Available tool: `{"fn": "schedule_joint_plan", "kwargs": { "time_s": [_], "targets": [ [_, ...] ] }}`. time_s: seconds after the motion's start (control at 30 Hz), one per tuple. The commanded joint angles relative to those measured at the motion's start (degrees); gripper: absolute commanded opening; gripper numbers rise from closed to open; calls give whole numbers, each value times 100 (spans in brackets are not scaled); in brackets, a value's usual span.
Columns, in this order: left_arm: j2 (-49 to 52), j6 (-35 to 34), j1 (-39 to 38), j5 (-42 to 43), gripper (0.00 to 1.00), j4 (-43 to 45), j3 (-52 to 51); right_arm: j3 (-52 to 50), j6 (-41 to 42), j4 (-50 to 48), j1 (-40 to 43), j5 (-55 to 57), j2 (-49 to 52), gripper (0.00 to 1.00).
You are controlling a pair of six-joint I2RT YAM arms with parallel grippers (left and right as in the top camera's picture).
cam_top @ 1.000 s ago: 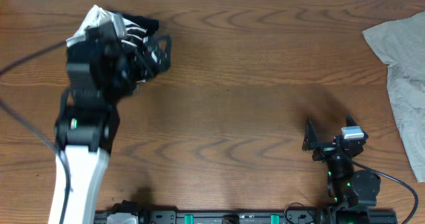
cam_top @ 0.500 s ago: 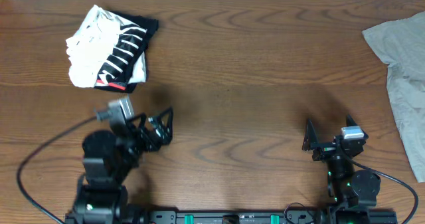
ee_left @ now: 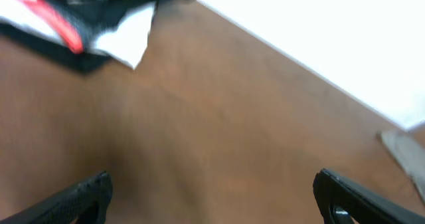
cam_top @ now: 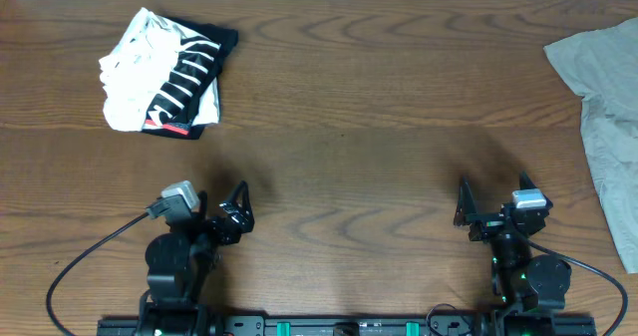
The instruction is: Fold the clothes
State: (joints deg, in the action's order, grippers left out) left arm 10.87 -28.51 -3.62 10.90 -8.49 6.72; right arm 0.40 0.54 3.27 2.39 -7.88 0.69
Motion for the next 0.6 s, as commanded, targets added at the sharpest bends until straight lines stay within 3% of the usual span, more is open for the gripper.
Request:
{"fn": "schedule_joint_plan", "kwargs": {
  "time_s": [0.0, 0.23, 0.57],
  "targets": [
    [-223, 39, -33, -492, 98, 389, -162, -9, -101, 24, -55, 17, -39, 99],
    [-407, 560, -33, -710, 98, 1137, -275, -9, -101, 24, -55, 17, -39, 99],
    [-857, 1550, -33, -358, 98, 1134, -278, -9, -101, 24, -55, 17, -39, 99]
  ]
}}
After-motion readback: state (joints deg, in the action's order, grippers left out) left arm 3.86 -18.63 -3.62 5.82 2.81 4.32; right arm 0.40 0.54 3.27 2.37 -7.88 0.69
